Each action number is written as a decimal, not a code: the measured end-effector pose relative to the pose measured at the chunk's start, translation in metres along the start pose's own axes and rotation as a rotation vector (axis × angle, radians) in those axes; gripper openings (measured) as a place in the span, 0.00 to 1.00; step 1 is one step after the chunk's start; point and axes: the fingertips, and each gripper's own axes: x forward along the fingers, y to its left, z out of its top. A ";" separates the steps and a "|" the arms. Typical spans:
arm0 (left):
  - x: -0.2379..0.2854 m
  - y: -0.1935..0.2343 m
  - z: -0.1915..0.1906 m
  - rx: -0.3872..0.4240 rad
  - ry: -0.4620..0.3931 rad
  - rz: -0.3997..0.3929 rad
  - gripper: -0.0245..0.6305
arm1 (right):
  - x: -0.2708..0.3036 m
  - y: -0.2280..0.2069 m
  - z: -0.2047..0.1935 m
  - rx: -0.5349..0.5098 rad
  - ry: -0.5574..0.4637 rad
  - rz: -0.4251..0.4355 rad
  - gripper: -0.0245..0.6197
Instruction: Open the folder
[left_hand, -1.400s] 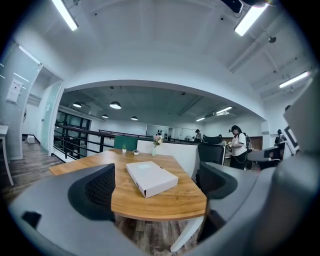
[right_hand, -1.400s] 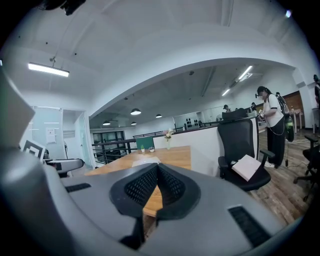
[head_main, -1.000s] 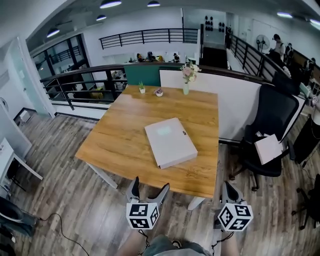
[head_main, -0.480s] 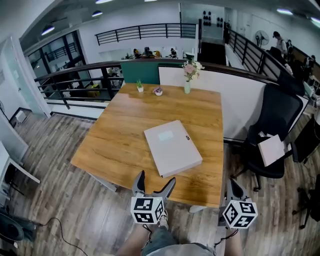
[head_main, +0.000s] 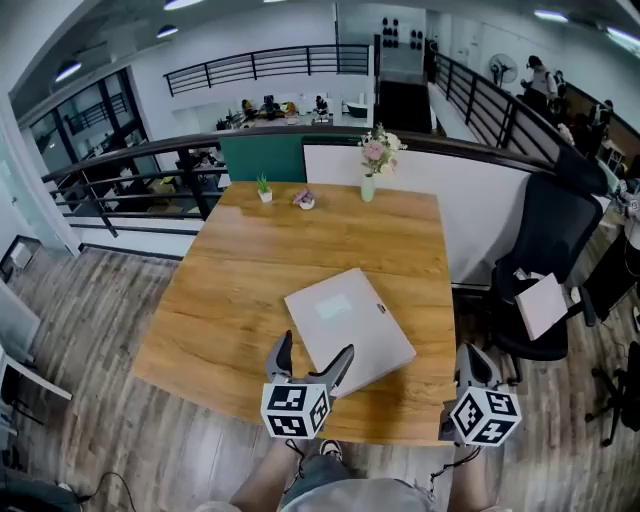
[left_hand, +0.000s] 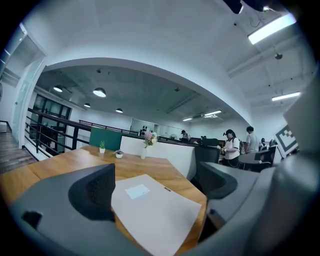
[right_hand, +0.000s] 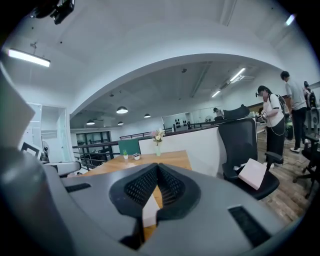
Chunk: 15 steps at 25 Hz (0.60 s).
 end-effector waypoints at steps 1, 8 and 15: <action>0.008 0.009 0.005 0.004 -0.001 -0.006 0.83 | 0.009 0.003 0.003 0.003 -0.005 -0.011 0.04; 0.063 0.049 0.022 0.001 0.016 -0.073 0.83 | 0.055 0.015 0.014 0.024 -0.031 -0.084 0.04; 0.098 0.058 0.001 -0.028 0.060 -0.101 0.83 | 0.075 0.009 -0.001 0.003 0.017 -0.120 0.04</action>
